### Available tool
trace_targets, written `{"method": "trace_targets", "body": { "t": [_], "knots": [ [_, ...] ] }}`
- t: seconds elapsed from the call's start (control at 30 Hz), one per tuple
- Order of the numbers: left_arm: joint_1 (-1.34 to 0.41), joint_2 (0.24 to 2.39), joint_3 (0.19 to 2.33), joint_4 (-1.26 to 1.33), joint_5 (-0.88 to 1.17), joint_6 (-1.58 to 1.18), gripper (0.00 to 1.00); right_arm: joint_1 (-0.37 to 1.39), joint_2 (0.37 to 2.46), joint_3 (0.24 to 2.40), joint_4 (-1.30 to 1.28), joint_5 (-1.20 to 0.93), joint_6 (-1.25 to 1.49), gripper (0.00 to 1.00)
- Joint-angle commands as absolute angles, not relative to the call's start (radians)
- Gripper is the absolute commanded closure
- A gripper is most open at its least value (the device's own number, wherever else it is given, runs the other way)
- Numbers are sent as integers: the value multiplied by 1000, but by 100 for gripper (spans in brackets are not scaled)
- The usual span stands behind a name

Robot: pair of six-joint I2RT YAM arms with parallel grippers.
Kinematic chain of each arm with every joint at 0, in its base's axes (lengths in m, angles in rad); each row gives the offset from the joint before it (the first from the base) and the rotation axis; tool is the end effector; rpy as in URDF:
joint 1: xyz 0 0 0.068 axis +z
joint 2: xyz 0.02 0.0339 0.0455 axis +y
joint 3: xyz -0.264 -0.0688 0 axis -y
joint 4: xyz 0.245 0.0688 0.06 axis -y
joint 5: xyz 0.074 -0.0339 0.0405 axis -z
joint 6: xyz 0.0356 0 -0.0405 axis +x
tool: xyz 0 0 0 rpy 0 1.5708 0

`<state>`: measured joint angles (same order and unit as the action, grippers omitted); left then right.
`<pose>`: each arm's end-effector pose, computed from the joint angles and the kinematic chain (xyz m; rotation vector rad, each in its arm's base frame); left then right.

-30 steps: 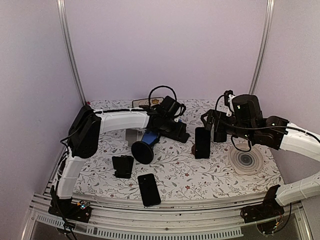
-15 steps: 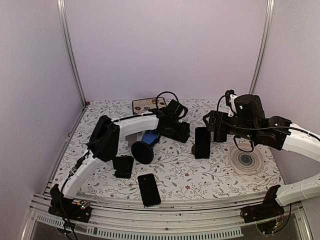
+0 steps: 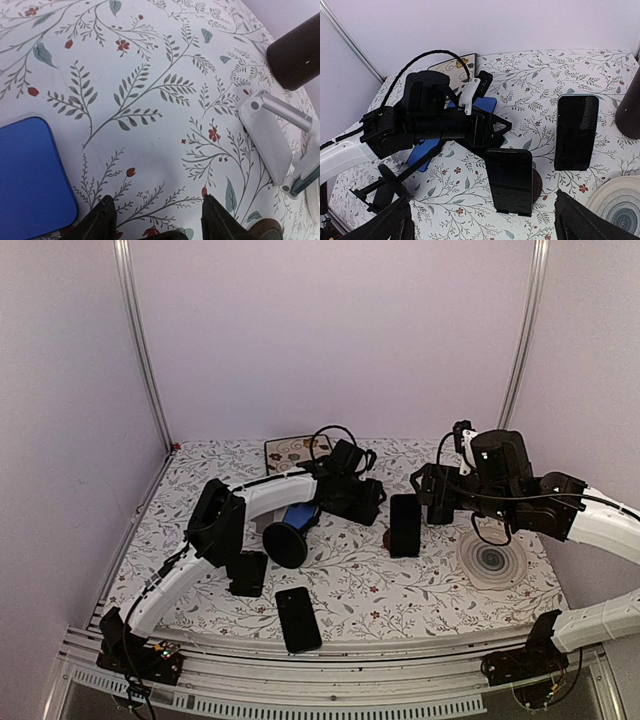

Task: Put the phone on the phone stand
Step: Move the phone to the center of the board.

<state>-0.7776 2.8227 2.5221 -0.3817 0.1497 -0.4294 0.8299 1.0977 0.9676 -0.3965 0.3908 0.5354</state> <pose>0.4290 -0.4298 0.1122 0.4945 2.3224 -0.7875 0.1739 0.1700 0.3225 -0.0705 2.0814 0.4333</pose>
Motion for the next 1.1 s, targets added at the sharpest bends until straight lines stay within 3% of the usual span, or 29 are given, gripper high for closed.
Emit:
{"method": "trace_targets", "body": {
  "t": [0.0,0.3,0.6,1.07],
  "knots": [
    [-784,2846,2551,-391,173,-454,42,825,1076,972,-405,413,525,1],
    [-798,2736,2413,-587,43,-442,42,825,1078,963,-395,414,526,1],
    [-815,2656,2291,-675,44,-379,41,824,1077,956,-378,407,527,1],
    [-823,2355,1747,-522,-59,-390,41,823,1093,948,-348,389,526,1]
  ]
}}
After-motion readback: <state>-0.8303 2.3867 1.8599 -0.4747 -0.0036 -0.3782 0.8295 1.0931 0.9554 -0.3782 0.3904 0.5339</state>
